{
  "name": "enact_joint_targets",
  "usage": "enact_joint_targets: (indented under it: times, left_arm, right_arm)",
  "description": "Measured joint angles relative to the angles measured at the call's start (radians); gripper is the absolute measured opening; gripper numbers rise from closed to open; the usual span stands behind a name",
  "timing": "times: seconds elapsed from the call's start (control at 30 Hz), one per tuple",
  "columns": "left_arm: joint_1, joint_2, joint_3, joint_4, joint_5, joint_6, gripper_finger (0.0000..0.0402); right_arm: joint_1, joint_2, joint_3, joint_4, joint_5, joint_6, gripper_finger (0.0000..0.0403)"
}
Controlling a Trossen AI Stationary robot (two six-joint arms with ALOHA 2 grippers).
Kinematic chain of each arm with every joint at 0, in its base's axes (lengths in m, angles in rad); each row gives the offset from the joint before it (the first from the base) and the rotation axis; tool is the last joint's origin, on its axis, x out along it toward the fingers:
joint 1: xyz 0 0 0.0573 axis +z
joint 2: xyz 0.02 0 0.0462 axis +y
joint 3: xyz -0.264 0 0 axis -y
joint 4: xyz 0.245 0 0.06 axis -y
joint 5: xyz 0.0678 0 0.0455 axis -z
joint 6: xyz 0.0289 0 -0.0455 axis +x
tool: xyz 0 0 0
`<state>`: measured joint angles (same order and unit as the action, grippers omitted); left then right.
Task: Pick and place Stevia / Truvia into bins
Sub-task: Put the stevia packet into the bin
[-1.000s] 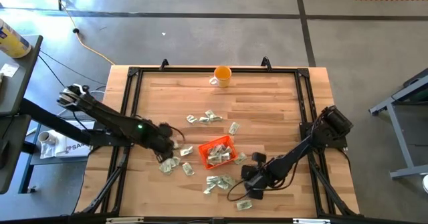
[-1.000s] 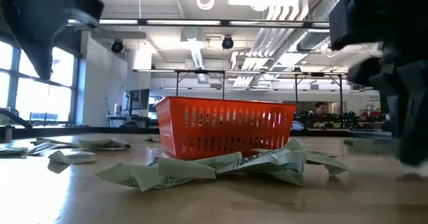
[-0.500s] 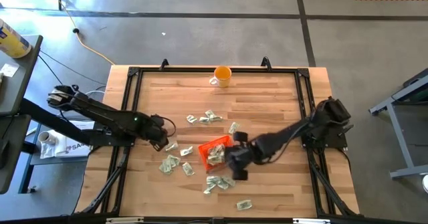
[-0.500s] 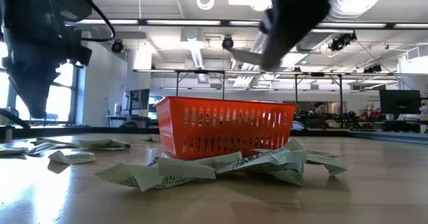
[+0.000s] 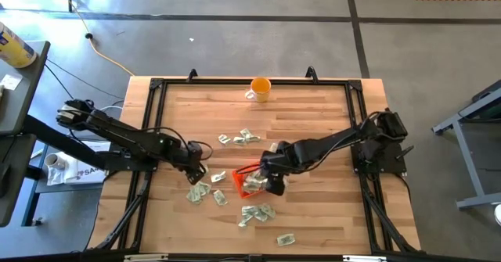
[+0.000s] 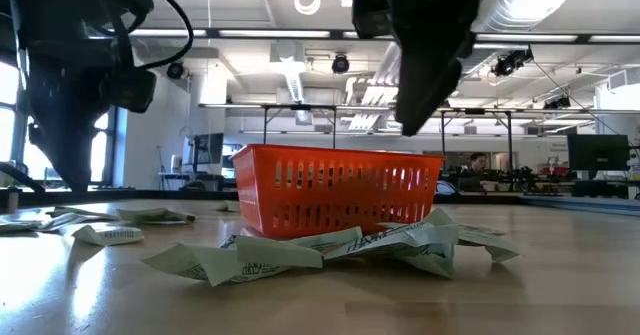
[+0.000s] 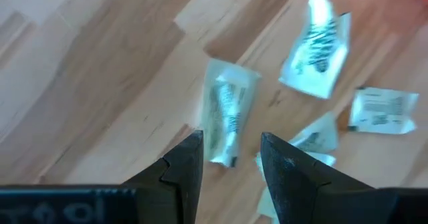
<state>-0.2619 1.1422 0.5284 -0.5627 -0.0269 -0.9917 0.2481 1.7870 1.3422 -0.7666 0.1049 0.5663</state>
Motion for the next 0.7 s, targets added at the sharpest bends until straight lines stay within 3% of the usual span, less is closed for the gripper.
enact_joint_targets:
  times: [0.13, 0.3, 0.4, 0.57, 0.7]
  left_arm:
    - [0.0, 0.076, -0.002, 0.017, -0.004, 0.033, 0.0184]
    - [0.0, 0.193, 0.004, 0.104, 0.013, 0.068, 0.0172]
    - [0.0, 0.239, 0.03, 0.078, -0.003, 0.074, 0.0134]
    - [0.01, 0.25, 0.108, 0.036, -0.12, 0.139, 0.0027]
    - [0.07, 0.242, 0.225, 0.021, -0.168, 0.207, 0.0034]
  right_arm:
    - [0.045, 0.0, 0.0, -0.072, 0.056, 0.004, 0.0358]
    - [0.113, 0.0, 0.0, -0.132, 0.143, 0.05, 0.037]
    - [0.161, 0.0, 0.0, -0.187, 0.182, 0.101, 0.0367]
    - [0.261, -0.001, -0.005, -0.317, 0.26, 0.222, 0.0359]
    - [0.343, -0.002, -0.049, -0.331, 0.245, 0.303, 0.0356]
